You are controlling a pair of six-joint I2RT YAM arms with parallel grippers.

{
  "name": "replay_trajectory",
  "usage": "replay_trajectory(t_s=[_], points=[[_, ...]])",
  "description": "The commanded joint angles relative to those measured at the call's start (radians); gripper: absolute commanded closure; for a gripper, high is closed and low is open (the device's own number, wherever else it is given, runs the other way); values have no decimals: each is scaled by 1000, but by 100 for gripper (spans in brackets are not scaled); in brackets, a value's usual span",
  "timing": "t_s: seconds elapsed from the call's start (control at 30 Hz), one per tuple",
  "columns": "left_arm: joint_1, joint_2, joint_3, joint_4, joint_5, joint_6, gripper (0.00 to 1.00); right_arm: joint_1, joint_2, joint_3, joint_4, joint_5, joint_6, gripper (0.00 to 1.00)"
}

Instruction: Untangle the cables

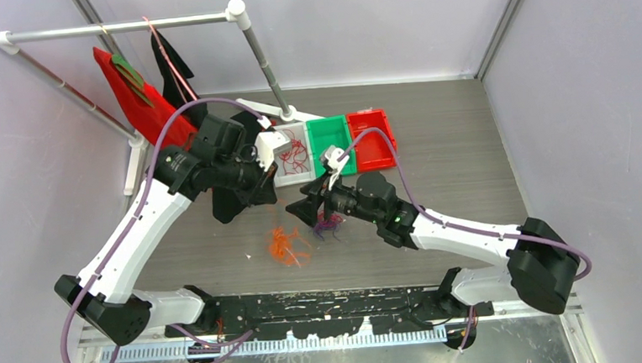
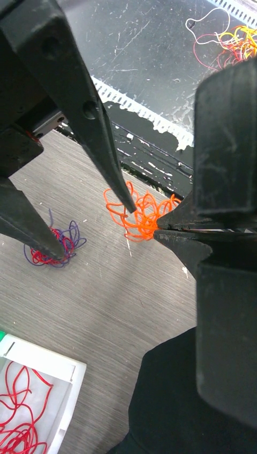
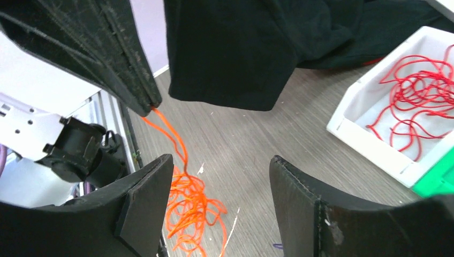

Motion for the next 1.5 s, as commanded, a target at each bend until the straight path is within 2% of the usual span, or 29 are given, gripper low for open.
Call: replay_trajectory(t_s=[0.0,0.23,0.47,0.57,0.7,0.73,0.77,0.83,0.9,0.97,1.13,1.4,1.47], points=[[3,-7,46,25,4,-1,100,14,15,55,69,-91,-22,29],[3,-7,51,20,19,-1,100,15,54,97,40,-128,-29,31],[3,-7,88,-13,63,-1,100,18,116,182,-38,-8,-110,41],[3,-7,91,-24,90,2,100,23,126,204,-65,11,-136,54],[3,-14,75,-28,102,10,100,28,106,193,-42,7,-130,85],[3,-20,63,-18,92,9,94,30,98,190,-38,0,-124,91],[4,-25,49,-4,81,9,80,30,91,190,-38,-7,-118,97],[4,-34,18,18,66,18,54,30,75,192,-49,-25,-102,99],[3,-41,-14,40,56,20,44,30,63,194,-66,-43,-88,99],[3,-40,-30,49,72,27,41,30,49,191,-71,-51,-71,99],[3,-40,-66,78,101,28,42,30,26,191,-87,-75,-40,99],[3,-31,-68,132,5,63,65,30,31,203,-102,-129,-15,99],[3,-31,-59,124,2,68,79,30,37,213,-119,-128,-13,99]])
